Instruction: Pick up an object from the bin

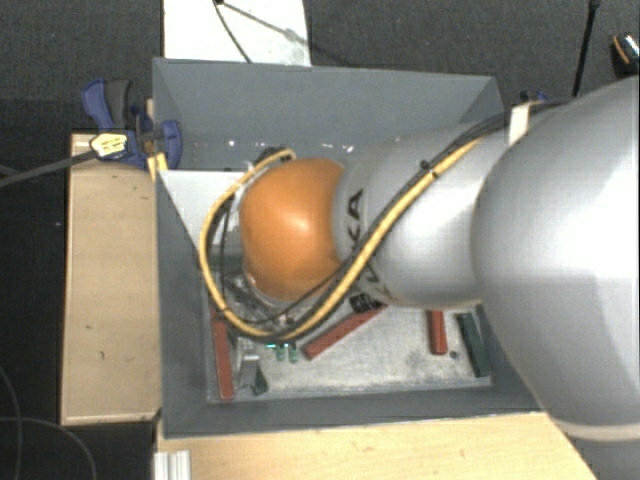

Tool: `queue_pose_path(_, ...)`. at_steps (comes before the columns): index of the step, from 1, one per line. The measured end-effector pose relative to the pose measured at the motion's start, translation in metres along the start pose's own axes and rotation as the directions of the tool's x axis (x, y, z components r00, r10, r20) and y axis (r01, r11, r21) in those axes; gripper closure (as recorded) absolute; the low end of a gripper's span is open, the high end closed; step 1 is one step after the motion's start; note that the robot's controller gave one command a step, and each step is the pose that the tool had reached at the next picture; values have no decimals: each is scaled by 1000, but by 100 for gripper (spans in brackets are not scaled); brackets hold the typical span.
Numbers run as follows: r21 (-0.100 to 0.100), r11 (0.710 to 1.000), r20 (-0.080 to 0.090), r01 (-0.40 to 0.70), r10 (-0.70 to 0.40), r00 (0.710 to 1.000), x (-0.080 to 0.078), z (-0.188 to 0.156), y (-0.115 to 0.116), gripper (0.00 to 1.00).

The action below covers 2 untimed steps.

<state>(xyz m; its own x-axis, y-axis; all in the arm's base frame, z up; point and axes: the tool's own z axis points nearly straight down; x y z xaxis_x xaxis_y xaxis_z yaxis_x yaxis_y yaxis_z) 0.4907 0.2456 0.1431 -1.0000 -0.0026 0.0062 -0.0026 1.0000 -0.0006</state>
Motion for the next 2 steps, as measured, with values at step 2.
queue_pose_path(2,3,991,5,-132,132,991,-29,73,-164,0)
